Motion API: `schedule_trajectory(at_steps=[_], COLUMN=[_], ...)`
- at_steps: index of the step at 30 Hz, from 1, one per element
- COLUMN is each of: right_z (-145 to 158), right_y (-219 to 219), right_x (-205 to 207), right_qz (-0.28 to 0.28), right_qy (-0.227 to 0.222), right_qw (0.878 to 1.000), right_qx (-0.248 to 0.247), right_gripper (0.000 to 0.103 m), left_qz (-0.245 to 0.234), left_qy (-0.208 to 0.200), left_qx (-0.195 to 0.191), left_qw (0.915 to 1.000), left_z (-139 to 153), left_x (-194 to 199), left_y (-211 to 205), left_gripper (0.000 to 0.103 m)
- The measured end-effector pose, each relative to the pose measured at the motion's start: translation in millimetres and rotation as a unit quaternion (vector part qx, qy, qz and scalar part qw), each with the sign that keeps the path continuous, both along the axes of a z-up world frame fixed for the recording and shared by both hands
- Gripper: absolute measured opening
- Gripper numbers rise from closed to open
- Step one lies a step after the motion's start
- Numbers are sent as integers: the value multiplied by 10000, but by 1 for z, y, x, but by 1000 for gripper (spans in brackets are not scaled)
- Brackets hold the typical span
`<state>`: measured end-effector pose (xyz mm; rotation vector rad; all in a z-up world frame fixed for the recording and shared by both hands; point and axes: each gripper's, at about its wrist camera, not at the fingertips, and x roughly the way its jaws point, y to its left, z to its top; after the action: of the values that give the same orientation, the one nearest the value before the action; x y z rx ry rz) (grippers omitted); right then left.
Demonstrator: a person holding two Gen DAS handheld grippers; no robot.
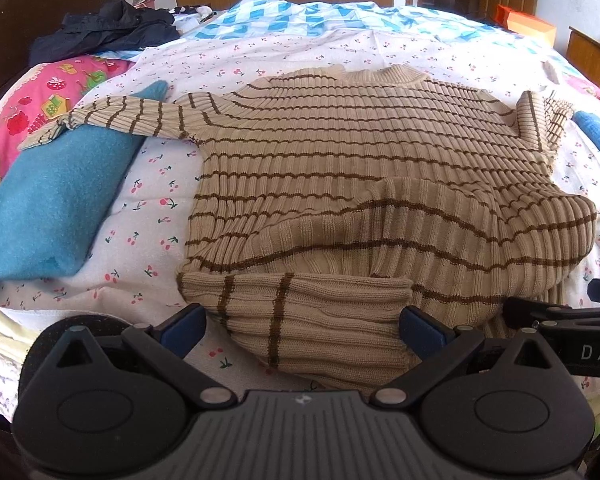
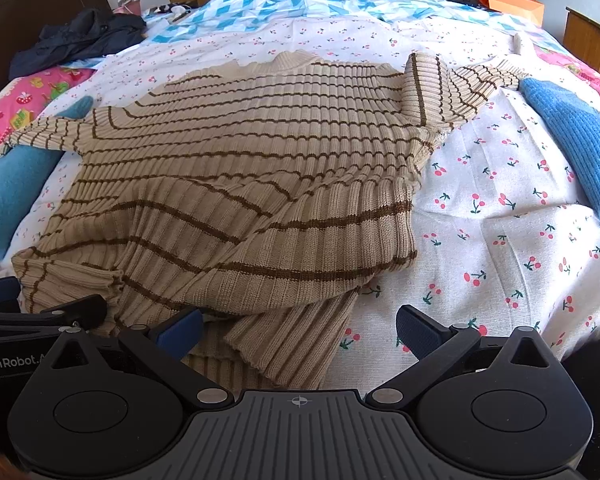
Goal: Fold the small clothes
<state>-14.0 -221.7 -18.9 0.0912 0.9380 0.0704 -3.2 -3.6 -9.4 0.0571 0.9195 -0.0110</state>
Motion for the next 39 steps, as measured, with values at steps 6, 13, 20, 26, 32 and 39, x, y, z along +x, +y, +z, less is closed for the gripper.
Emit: schedule_trajectory(at_steps=[6, 13, 20, 26, 32, 39], right_z=[0, 4, 4, 4, 4, 4], right_y=[2, 6, 7, 7, 8, 8], right_x=[-1, -4, -6, -7, -7, -7], right_qz=[35, 74, 68, 69, 73, 71], right_qy=[-11, -114, -111, -115, -103, -105], right_qw=[10000, 9999, 9999, 9999, 9999, 9999], right_qx=[50, 9, -5, -2, 6, 10], right_gripper=[103, 103, 103, 103, 103, 103], left_qz=[47, 100, 110, 116, 127, 125], left_qy=[-61, -147, -173, -164, -161, -185], left_qx=[51, -11, -11, -41, -26, -7], left_qw=[10000, 9998, 9998, 9998, 9998, 9997], left_z=[2, 6, 7, 7, 7, 8], left_x=[-3, -5, -7, -7, -7, -7], left_y=[0, 3, 3, 4, 3, 2], left_gripper=[103, 103, 103, 103, 103, 103])
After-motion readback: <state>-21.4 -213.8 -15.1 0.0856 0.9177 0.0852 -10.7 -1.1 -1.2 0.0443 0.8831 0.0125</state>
